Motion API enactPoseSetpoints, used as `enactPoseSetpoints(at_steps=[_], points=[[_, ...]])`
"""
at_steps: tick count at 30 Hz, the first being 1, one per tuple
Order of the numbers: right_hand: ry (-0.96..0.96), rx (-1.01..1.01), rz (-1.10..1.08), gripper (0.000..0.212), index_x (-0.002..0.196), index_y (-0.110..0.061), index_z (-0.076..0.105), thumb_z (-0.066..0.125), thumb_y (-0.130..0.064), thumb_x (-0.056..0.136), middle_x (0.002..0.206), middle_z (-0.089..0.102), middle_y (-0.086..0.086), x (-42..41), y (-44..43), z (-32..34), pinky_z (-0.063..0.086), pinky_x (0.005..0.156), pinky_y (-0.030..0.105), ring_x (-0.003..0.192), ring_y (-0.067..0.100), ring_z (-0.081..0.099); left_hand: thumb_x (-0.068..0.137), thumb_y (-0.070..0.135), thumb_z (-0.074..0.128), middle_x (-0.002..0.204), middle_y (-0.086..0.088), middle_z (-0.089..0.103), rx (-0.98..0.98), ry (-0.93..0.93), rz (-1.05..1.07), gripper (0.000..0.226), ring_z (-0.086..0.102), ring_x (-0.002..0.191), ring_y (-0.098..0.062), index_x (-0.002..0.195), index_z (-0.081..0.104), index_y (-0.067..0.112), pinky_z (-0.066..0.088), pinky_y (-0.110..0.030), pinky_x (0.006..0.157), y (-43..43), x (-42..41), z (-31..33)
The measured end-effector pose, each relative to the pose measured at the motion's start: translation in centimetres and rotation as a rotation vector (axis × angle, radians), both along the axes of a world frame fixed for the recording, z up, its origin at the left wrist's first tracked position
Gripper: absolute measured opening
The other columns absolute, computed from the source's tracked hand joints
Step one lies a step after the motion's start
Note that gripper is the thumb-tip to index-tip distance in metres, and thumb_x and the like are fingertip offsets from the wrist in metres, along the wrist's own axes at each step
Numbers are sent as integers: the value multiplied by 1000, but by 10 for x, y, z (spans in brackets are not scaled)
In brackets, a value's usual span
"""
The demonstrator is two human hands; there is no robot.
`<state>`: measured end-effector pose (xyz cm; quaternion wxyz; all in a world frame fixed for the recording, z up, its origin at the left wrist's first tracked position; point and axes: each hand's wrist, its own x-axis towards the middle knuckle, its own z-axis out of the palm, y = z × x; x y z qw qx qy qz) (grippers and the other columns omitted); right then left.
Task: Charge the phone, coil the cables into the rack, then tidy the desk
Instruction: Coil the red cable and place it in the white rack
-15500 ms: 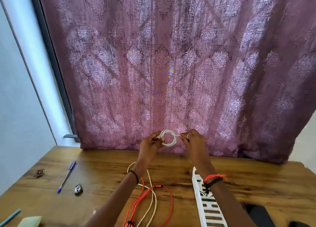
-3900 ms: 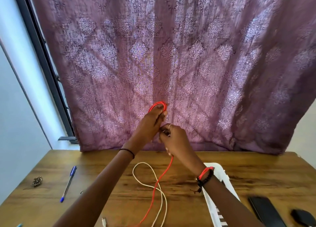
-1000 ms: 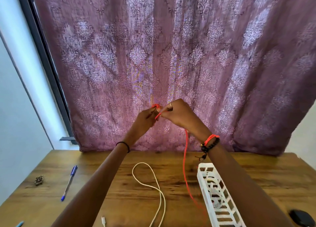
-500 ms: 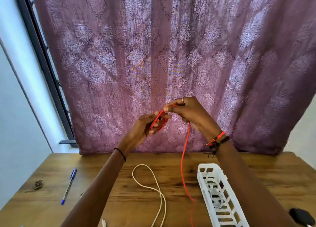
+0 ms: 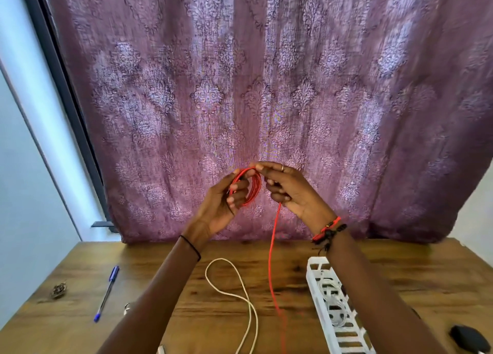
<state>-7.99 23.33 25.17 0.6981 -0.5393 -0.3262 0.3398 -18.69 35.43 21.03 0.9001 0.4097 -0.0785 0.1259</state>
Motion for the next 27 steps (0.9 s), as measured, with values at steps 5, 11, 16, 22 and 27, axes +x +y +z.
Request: enactPoseSetpoints(at_steps=[5, 11, 16, 22, 27], points=[[134, 56, -80, 14, 100, -15, 66, 56, -12, 90, 47, 37, -9, 0, 5, -13, 15, 29, 8, 32, -1, 20, 78, 24, 73, 61, 9, 46, -165, -115, -26, 37, 41, 43, -4, 108, 66, 3, 31, -13, 40, 4, 1, -3], [61, 38, -205, 9, 93, -18, 70, 63, -17, 87, 53, 44, -4, -10, 9, -35, 16, 33, 8, 31, 1, 22, 78, 23, 71, 67, 6, 50, -208, -143, 71, 47, 45, 48, -4, 117, 62, -1, 40, -13, 44, 3, 4, -2], [-269, -26, -309, 15, 84, -14, 72, 59, -19, 91, 48, 50, -3, -17, 0, -44, 24, 35, 14, 30, 4, 30, 92, 21, 42, 69, 5, 53, -253, -112, 169, 41, 50, 51, -4, 118, 60, -5, 45, -13, 48, -1, 6, -3], [-846, -336, -346, 24, 104, -11, 71, 53, -23, 94, 58, 67, 1, -28, -9, -58, 35, 46, 15, 39, 0, 45, 91, 20, 41, 68, 6, 57, -215, -125, 296, 45, 50, 52, -3, 129, 44, -4, 45, -12, 51, -3, 7, 9], [-1143, -561, -265, 27, 108, -15, 66, 47, -29, 95, 94, 69, 16, -46, -20, -57, 51, 71, 36, 84, 33, 66, 100, 21, 34, 76, 3, 56, -10, -38, 434, 38, 52, 57, -4, 130, 45, -1, 47, -13, 55, -14, 9, 7]])
